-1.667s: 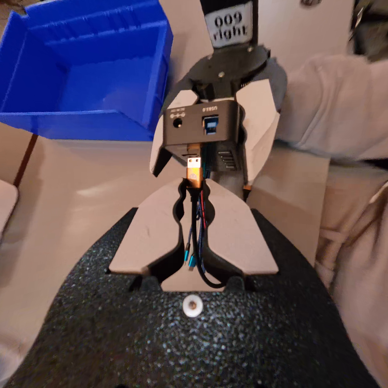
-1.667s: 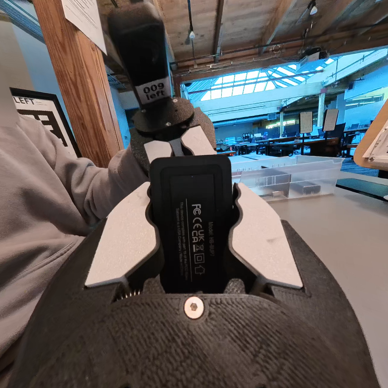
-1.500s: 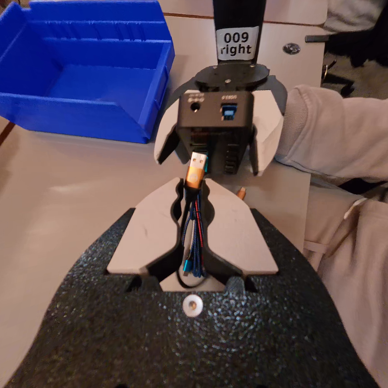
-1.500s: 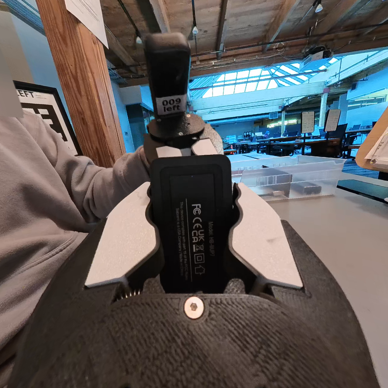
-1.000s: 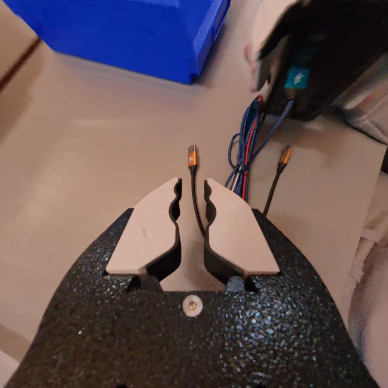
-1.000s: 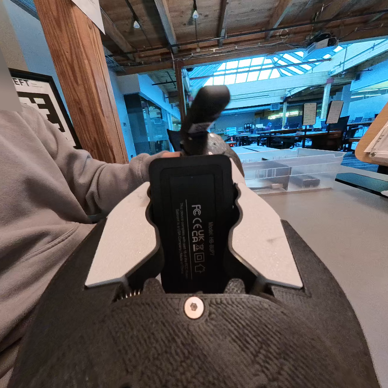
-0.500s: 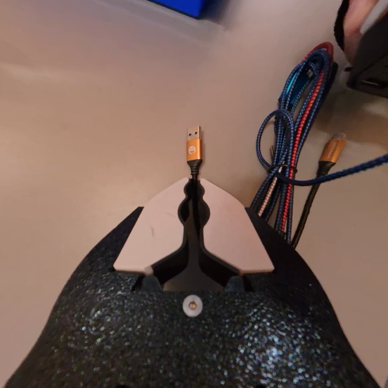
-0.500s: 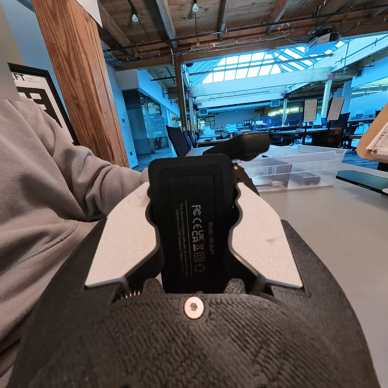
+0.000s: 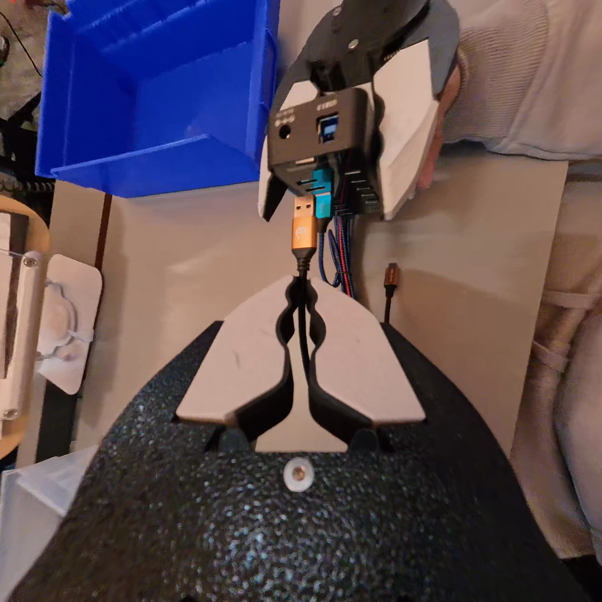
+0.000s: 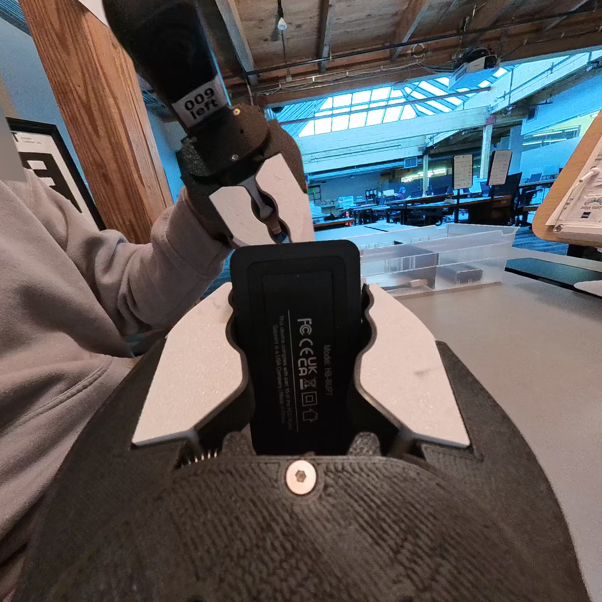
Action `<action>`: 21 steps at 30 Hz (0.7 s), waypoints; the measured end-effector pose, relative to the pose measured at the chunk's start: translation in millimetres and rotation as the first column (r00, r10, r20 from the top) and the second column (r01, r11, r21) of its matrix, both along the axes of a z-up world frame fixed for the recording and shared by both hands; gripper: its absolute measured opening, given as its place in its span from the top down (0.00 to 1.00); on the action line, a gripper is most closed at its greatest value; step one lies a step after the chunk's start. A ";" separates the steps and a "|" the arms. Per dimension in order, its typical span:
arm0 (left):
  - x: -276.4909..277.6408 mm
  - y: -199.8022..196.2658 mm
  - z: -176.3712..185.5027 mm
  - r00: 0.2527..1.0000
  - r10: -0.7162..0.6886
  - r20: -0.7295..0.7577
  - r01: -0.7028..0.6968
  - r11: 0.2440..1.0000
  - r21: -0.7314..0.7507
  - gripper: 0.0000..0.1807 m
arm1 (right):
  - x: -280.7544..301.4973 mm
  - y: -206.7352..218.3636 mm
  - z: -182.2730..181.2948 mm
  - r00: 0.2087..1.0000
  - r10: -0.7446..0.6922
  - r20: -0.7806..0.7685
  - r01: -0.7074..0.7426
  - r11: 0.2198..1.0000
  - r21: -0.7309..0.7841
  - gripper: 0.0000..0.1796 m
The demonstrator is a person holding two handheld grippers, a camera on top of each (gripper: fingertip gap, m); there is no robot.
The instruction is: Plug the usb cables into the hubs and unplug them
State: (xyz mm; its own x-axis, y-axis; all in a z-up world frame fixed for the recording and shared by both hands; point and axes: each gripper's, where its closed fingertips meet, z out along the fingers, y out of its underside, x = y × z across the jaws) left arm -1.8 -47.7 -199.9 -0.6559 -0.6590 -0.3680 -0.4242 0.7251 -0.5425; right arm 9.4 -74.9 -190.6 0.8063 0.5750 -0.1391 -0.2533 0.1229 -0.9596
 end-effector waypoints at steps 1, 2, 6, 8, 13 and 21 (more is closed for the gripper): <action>-0.1 -3.0 1.0 1.000 -0.008 0.000 0.008 1.000 0.011 0.98 | 0.0 -0.4 0.4 1.000 0.001 -0.002 -0.001 1.000 0.003 0.60; 0.1 -5.9 1.3 1.000 -0.014 0.001 0.014 1.000 0.012 0.98 | -0.1 -1.1 0.8 1.000 0.005 -0.004 -0.005 1.000 0.005 0.60; 1.1 -9.0 -4.5 1.000 -0.002 -0.014 0.002 1.000 0.002 0.98 | -1.8 -2.5 2.0 1.000 0.024 -0.017 -0.024 1.000 0.010 0.60; 2.1 -8.8 -8.2 1.000 0.011 -0.021 -0.011 1.000 -0.015 0.98 | -2.6 -1.9 2.1 0.999 0.027 -0.018 -0.026 1.000 0.010 0.60; 1.2 -11.7 -15.4 0.999 0.020 -0.049 -0.024 0.997 -0.071 0.98 | -3.6 -1.8 1.9 0.999 0.031 -0.016 -0.030 0.999 0.011 0.60; 4.1 -15.2 -16.2 0.998 0.058 -0.015 -0.059 0.992 -0.110 0.99 | -3.6 -0.8 0.5 0.999 0.031 -0.019 -0.031 1.000 0.002 0.60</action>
State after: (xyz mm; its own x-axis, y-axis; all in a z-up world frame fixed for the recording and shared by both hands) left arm 2.2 -62.9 -216.1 -0.6189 -0.7324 -0.2838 -0.4706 0.6350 -0.6126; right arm 5.8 -75.7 -190.2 0.7856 0.5995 -0.1529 -0.2747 0.1165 -0.9545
